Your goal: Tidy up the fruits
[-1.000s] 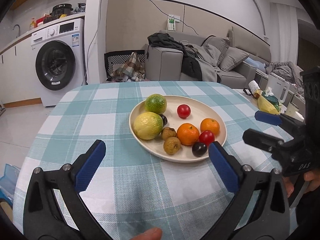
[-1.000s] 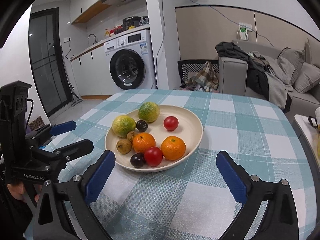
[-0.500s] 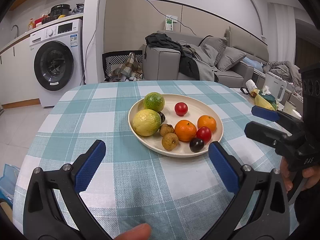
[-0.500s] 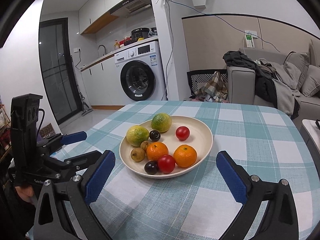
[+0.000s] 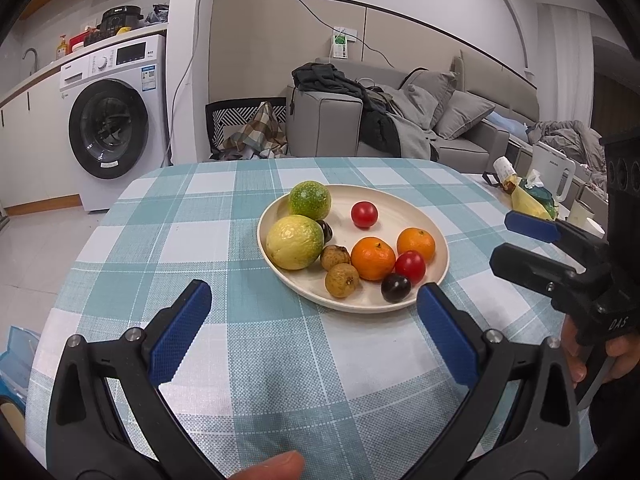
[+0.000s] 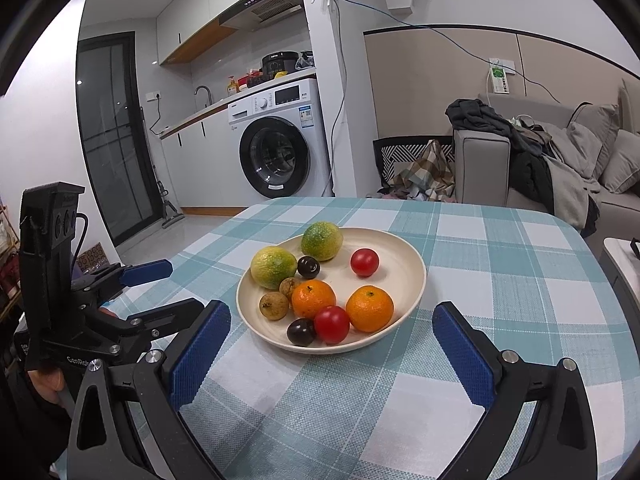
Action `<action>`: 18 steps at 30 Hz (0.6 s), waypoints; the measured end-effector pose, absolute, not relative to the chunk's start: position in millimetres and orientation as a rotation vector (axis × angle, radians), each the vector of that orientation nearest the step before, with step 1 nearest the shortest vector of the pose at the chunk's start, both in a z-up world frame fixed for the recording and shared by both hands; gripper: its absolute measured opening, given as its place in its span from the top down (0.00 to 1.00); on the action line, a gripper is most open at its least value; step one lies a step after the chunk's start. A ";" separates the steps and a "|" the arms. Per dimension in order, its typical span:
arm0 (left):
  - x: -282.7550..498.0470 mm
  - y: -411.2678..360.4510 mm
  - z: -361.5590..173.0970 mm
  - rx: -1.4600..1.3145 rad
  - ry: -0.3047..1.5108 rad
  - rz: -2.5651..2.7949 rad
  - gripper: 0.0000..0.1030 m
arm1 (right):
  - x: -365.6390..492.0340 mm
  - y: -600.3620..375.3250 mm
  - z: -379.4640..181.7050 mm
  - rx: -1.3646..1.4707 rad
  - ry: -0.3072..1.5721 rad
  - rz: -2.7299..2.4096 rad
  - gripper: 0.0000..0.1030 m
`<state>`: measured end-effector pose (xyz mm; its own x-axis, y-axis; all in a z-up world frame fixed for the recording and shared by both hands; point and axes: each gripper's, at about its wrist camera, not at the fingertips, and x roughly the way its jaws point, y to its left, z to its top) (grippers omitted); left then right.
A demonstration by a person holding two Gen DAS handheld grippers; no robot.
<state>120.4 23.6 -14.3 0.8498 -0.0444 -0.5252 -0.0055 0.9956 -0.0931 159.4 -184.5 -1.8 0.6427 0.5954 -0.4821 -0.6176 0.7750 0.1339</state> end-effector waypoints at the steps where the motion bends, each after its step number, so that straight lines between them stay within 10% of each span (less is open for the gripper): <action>1: 120.4 23.2 -14.1 -0.093 0.555 -0.020 0.01 | 159.5 -184.6 -1.8 -0.044 0.533 0.692 0.00; 18: 120.4 22.2 -13.7 -0.091 0.555 -0.020 0.01 | 160.8 -185.1 -4.3 -0.046 0.539 0.691 0.00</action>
<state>120.4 22.2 -13.7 0.8499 -0.0435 -0.5252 -0.0058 0.9958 -0.0919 160.8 -185.1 -4.3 0.6402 0.5938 -0.4874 -0.6169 0.7754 0.1345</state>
